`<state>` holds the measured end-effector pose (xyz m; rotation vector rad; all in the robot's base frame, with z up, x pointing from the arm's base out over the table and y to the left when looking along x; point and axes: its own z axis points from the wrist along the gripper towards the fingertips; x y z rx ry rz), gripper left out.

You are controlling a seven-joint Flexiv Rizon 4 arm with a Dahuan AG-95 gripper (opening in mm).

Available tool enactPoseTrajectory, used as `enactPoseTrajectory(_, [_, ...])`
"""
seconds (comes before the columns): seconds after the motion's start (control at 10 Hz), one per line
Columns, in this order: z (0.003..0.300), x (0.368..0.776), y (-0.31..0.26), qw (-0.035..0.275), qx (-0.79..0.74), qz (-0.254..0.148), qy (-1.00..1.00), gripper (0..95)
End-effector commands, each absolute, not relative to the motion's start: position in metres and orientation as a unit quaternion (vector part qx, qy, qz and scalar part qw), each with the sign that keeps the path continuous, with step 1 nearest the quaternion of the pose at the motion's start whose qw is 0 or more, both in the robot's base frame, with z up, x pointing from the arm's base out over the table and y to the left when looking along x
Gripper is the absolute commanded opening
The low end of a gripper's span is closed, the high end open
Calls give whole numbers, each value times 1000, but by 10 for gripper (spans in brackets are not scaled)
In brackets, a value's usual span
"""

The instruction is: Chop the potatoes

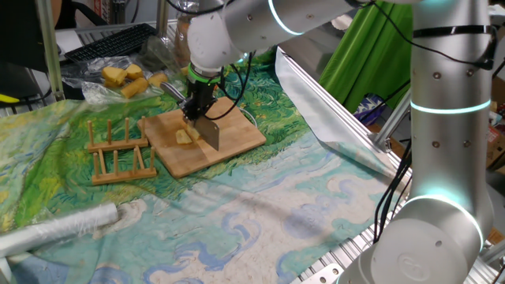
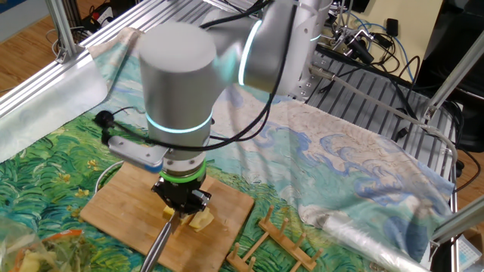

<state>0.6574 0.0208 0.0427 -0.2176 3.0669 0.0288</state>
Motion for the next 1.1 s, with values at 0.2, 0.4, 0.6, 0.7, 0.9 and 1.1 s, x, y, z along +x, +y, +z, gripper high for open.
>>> enactPoseTrajectory(0.2, [58, 651, 20, 17, -66, 12, 998, 0])
enactPoseTrajectory(0.4, [60, 651, 20, 19, -66, 8, 998, 0])
enactPoseTrajectory(0.6, [61, 651, 20, 20, -66, 6, 998, 0])
enactPoseTrajectory(0.7, [62, 650, 20, 21, -65, 5, 998, 0])
enactPoseTrajectory(0.9, [65, 650, 20, 21, -65, 4, 998, 0])
enactPoseTrajectory(1.1, [65, 650, 20, 20, -64, 3, 998, 0])
